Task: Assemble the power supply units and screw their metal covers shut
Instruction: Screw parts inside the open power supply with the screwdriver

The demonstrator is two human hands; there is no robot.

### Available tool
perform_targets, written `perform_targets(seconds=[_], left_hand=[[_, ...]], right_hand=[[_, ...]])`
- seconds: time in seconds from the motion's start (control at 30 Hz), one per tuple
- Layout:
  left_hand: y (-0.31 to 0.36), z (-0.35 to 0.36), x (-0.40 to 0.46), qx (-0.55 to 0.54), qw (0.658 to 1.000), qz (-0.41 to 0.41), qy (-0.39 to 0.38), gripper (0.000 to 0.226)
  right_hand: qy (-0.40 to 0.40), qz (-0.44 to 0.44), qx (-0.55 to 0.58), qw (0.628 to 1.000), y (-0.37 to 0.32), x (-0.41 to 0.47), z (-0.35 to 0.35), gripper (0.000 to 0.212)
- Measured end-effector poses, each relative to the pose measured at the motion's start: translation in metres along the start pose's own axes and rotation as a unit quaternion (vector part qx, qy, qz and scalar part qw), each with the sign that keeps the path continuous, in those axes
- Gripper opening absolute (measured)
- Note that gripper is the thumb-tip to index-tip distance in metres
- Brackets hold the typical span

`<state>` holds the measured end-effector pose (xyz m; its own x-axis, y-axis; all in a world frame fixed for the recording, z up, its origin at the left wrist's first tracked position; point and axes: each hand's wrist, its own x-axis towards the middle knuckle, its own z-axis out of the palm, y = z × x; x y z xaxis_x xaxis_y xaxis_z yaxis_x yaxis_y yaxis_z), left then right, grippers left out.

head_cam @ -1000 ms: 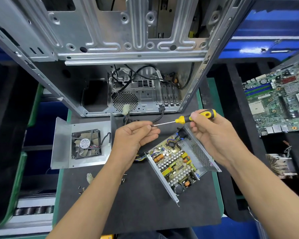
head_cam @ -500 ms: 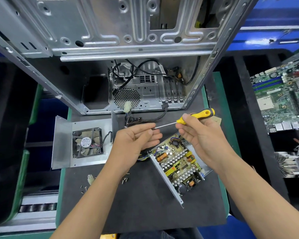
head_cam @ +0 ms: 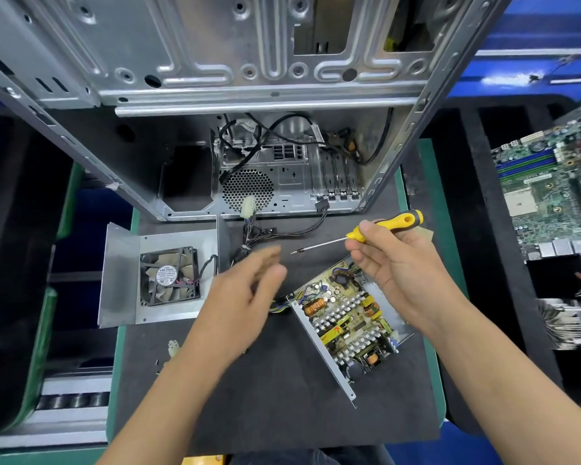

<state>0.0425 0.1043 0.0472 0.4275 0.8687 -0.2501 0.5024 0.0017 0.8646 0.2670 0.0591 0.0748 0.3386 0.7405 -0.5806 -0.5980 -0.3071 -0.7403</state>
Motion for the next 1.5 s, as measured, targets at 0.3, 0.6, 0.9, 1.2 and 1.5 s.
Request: perform_targets(seconds=[0.3, 0.6, 0.9, 1.2, 1.5], left_hand=[[0.005, 0.027, -0.033, 0.328, 0.94, -0.046, -0.083, 0.109], [0.0, 0.032, -0.041, 0.196, 0.973, -0.113, -0.051, 0.081], [-0.005, 0.038, -0.05, 0.129, 0.985, -0.112, -0.027, 0.074], [-0.011, 0.047, -0.052, 0.236, 0.968, 0.037, 0.075, 0.059], [-0.012, 0.048, -0.051, 0.242, 0.965, 0.049, 0.085, 0.062]], right_hand=[[0.005, -0.038, -0.079, 0.996, 0.002, -0.003, 0.002, 0.014], [-0.033, -0.07, -0.232, 0.97, 0.007, 0.0, 0.004, 0.016], [-0.1, -0.128, -0.44, 0.883, 0.017, 0.002, 0.014, 0.02], [-0.125, -0.157, -0.497, 0.844, 0.021, 0.002, 0.018, 0.018], [-0.131, -0.147, -0.502, 0.842, 0.027, 0.002, 0.017, 0.019]])
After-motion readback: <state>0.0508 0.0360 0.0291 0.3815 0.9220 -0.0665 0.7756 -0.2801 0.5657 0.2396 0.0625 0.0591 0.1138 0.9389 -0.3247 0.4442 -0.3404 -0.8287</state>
